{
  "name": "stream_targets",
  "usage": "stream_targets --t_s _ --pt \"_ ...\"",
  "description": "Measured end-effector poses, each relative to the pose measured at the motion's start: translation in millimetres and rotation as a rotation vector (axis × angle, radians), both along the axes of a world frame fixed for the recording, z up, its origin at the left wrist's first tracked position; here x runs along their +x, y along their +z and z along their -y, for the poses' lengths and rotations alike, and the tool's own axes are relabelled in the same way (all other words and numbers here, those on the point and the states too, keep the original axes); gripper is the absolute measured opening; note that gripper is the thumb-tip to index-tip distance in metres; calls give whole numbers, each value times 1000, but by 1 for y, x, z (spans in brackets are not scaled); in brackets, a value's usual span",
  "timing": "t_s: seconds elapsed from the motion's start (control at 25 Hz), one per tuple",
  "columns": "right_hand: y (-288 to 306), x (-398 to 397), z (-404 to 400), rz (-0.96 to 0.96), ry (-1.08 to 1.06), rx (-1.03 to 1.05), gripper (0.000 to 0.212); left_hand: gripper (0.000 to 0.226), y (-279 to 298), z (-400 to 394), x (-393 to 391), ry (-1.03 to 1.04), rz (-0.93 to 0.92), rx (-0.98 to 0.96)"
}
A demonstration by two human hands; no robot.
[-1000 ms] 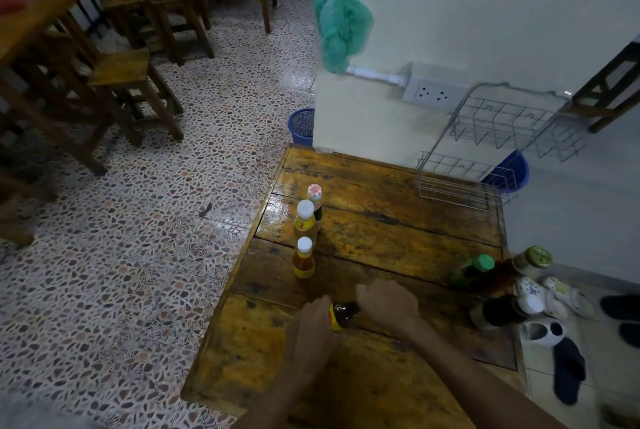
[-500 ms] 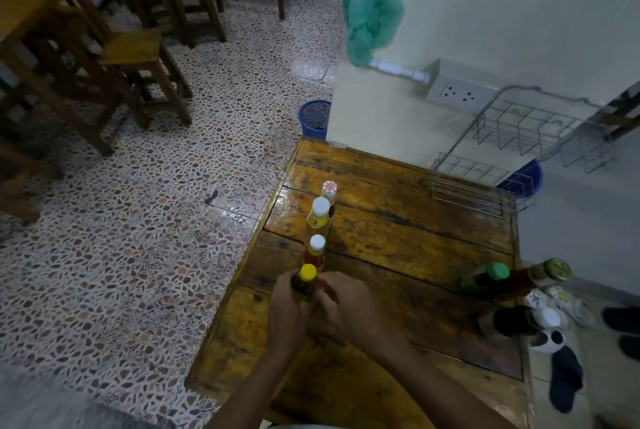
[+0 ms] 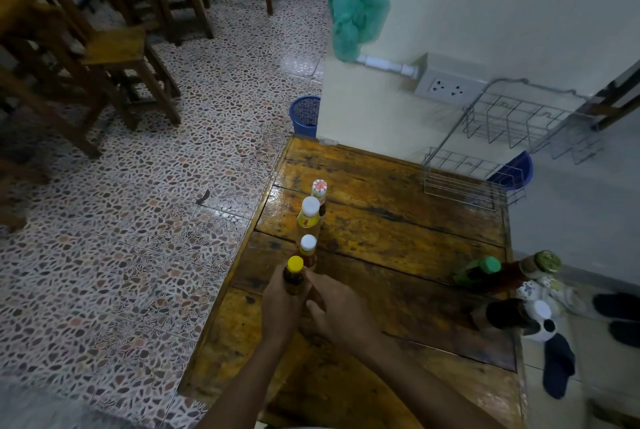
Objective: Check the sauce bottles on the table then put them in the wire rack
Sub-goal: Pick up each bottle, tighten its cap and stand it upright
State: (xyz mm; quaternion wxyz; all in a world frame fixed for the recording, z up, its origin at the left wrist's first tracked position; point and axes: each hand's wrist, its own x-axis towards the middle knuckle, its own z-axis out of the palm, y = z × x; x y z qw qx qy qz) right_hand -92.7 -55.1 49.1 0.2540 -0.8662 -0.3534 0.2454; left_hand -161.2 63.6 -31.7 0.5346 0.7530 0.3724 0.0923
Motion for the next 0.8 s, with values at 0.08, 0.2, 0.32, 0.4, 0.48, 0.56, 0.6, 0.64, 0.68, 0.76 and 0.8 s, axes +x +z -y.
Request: stream_targets --t_s 0.08,0.2,0.32,0.4,0.48,0.56,0.6,0.64,0.68,0.76,0.8 --pt "0 -2 3 -21 5 -5 68 50 -2 2 -1 -17 -40 12" --pt "2 -3 14 -37 -2 7 70 64 -14 4 -7 13 -112 -59" --pt "11 3 39 -14 -33 4 66 52 -53 10 -23 6 -170 -56" --pt "19 10 67 35 -62 3 63 57 -47 35 -28 -45 -278 67" --pt "26 21 100 112 -90 -3 59 73 -26 70 -24 -153 -383 183" --pt "36 36 140 200 -129 -22 55 82 -6 111 -7 -260 -386 132" --pt "43 45 160 257 -140 -32 52 83 0 132 6 -328 -361 119" --pt "49 54 179 335 -140 -41 49 83 5 153 21 -391 -327 123" --pt "54 62 200 433 -140 -38 44 83 5 177 38 -455 -284 140" --pt "58 78 243 608 -146 -46 37 80 11 223 73 -575 -198 181" --pt "58 86 262 660 -159 -81 35 77 16 245 89 -617 -157 186"
